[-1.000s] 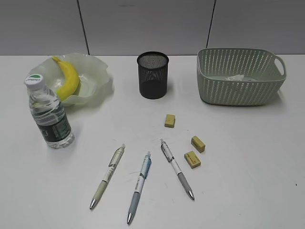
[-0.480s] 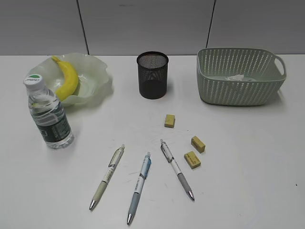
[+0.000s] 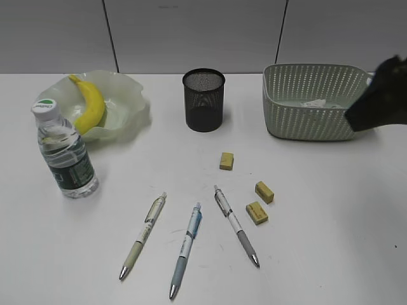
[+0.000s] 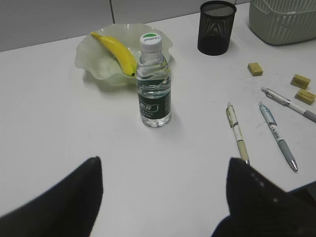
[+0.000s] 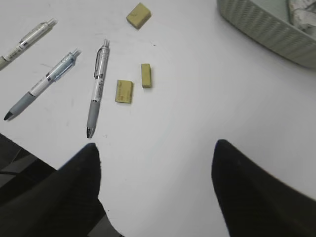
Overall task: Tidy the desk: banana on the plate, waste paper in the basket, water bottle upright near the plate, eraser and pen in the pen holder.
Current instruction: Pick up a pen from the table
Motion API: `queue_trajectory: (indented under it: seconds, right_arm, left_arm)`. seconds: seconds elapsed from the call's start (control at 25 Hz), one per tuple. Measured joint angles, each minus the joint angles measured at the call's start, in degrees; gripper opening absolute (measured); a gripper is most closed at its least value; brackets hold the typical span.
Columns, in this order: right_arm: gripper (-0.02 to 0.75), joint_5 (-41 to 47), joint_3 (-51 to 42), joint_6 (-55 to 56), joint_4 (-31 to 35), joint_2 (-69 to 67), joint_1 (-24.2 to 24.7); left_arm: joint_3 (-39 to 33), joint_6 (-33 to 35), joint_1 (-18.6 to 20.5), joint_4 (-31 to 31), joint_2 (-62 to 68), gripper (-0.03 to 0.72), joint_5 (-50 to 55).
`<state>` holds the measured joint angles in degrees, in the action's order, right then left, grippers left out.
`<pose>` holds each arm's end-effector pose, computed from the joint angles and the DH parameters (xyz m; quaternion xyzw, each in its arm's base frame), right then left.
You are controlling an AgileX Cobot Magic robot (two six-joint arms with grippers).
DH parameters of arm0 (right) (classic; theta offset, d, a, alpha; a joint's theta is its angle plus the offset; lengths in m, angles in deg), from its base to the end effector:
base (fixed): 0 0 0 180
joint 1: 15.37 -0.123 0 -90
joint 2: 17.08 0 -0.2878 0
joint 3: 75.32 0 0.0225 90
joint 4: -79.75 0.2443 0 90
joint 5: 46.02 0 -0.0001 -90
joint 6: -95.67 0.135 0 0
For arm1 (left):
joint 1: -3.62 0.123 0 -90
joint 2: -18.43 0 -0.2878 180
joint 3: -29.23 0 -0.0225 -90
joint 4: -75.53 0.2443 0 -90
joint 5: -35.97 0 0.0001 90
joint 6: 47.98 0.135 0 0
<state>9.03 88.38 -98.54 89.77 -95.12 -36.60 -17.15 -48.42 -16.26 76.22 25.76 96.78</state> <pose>0.2302 0.1101 0.2939 -0.2645 0.9242 0.0982 0.2574 0.0202 -0.0058 0.2663 0.1416 0.8291 -0.0895 0.5334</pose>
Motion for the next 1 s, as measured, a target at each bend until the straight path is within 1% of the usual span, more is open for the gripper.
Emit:
queue_trajectory:
  seconds: [0.16,0.32,0.52,0.68,0.92,1.0]
  right_arm:
    - [0.551,0.36,4.85,4.85,-3.17,-10.2,-7.2]
    - [0.551,0.6,8.94,12.24,-5.73,-18.83,-13.39]
    - [0.551,0.83,12.28,16.59,-6.55,-29.21,-18.69]
    - [0.551,-1.72,13.54,17.71,-6.78,-36.28,-20.26]
    - [0.551,-4.79,16.49,18.57,-6.96,-44.87,-20.37]
    - [0.551,-4.84,17.46,20.08,-8.29,-46.79,-20.37]
  left_arm:
    - [0.0,0.0,0.0,0.0,0.0,0.582,0.0]
    - [0.0,0.05,0.0,0.0,0.0,0.573,0.0]
    - [0.0,0.05,0.0,0.0,0.0,0.561,0.0]
    - [0.0,0.05,0.0,0.0,0.0,0.556,0.0]
    - [0.0,0.05,0.0,0.0,0.0,0.552,0.0]
    - [0.0,0.05,0.0,0.0,0.0,0.553,0.0]
